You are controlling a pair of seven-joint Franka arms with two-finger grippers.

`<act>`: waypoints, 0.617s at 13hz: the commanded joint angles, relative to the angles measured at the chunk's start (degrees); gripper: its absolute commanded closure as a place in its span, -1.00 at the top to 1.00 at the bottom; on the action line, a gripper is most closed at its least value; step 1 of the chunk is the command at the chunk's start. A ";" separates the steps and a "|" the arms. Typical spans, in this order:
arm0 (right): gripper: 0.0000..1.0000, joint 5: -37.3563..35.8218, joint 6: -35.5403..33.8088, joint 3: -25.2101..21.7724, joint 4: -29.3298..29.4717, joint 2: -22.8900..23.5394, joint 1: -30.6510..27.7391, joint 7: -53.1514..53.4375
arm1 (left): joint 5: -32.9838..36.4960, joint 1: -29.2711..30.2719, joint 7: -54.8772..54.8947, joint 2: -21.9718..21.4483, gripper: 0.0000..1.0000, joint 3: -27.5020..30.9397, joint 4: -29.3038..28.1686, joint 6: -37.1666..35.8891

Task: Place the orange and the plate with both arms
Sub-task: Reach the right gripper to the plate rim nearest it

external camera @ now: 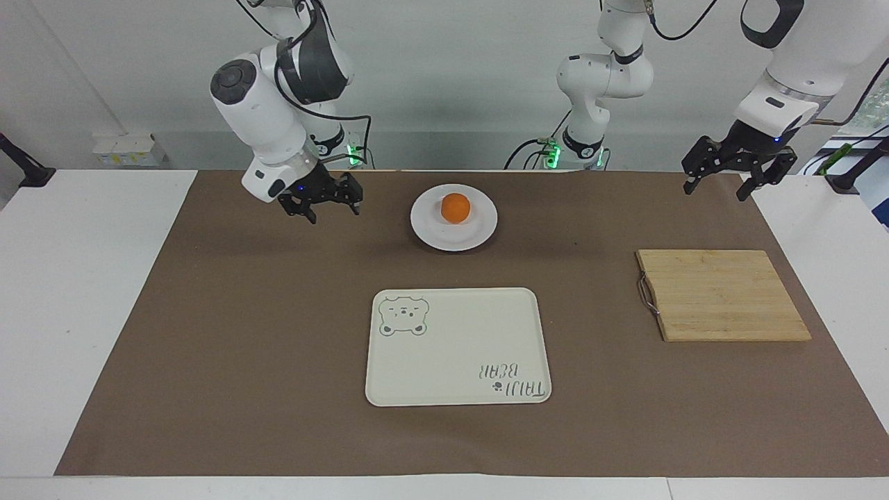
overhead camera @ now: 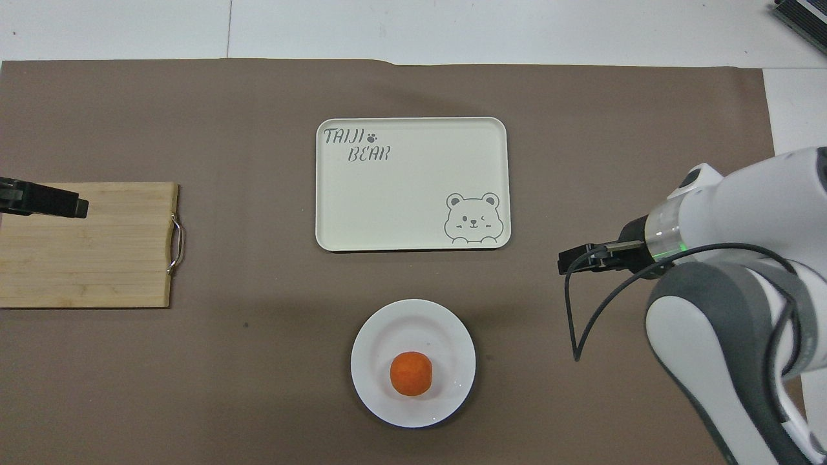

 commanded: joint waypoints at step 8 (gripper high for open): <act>1.00 25.95 10.81 0.01 -19.16 -0.41 6.24 -15.16 | 2.08 0.04 -0.45 4.31 1.00 0.15 8.73 -6.10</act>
